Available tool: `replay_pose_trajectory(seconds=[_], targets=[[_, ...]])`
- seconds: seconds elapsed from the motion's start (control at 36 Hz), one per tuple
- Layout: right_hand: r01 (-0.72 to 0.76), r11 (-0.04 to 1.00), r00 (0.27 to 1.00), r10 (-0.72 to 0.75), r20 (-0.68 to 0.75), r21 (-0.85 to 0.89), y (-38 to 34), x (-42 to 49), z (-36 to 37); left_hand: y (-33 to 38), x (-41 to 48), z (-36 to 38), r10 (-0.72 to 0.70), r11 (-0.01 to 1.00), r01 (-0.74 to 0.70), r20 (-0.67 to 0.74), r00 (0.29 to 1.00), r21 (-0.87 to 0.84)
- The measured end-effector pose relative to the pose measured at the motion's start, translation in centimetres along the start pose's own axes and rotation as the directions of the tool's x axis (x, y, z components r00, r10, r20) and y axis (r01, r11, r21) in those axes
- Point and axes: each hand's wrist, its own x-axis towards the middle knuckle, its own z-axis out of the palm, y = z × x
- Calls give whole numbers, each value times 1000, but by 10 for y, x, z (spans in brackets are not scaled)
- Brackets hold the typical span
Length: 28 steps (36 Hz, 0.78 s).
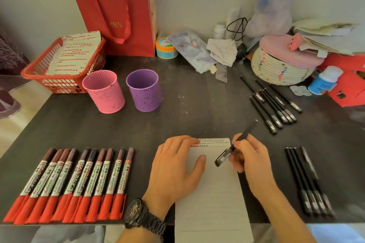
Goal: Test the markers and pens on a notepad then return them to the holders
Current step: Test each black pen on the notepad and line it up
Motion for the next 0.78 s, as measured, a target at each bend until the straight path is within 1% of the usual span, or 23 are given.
replay_pose_trajectory(seconds=[0.06,0.19,0.25,0.31,0.36,0.42,0.56,0.67,0.78], targets=[[67,998,998,-67,-10,-17,9,-6,3,2,-1,-1,48,999,-48,-13,999,-14],[196,978,979,-192,62,-71,15,-11,0,4,-1,1,125,991,-126,27,992,38],[213,974,973,-204,104,-81,14,-11,-2,3,0,4,186,978,-188,33,982,89],[216,974,969,-205,140,-69,13,-11,-2,2,1,7,254,959,-252,6,967,131],[215,975,965,-204,167,-53,11,-10,-3,1,1,8,295,946,-287,-29,955,151],[225,973,955,-209,209,-57,11,-10,-3,2,0,9,295,946,-286,-37,955,154],[249,962,936,-209,284,-111,9,-11,-2,5,-1,5,231,963,-221,-47,972,152],[217,969,930,-169,326,-116,10,-8,-4,7,-1,3,262,946,-242,-69,963,216],[214,967,924,-155,349,-136,11,-7,-3,6,-2,4,254,936,-231,-54,966,266]])
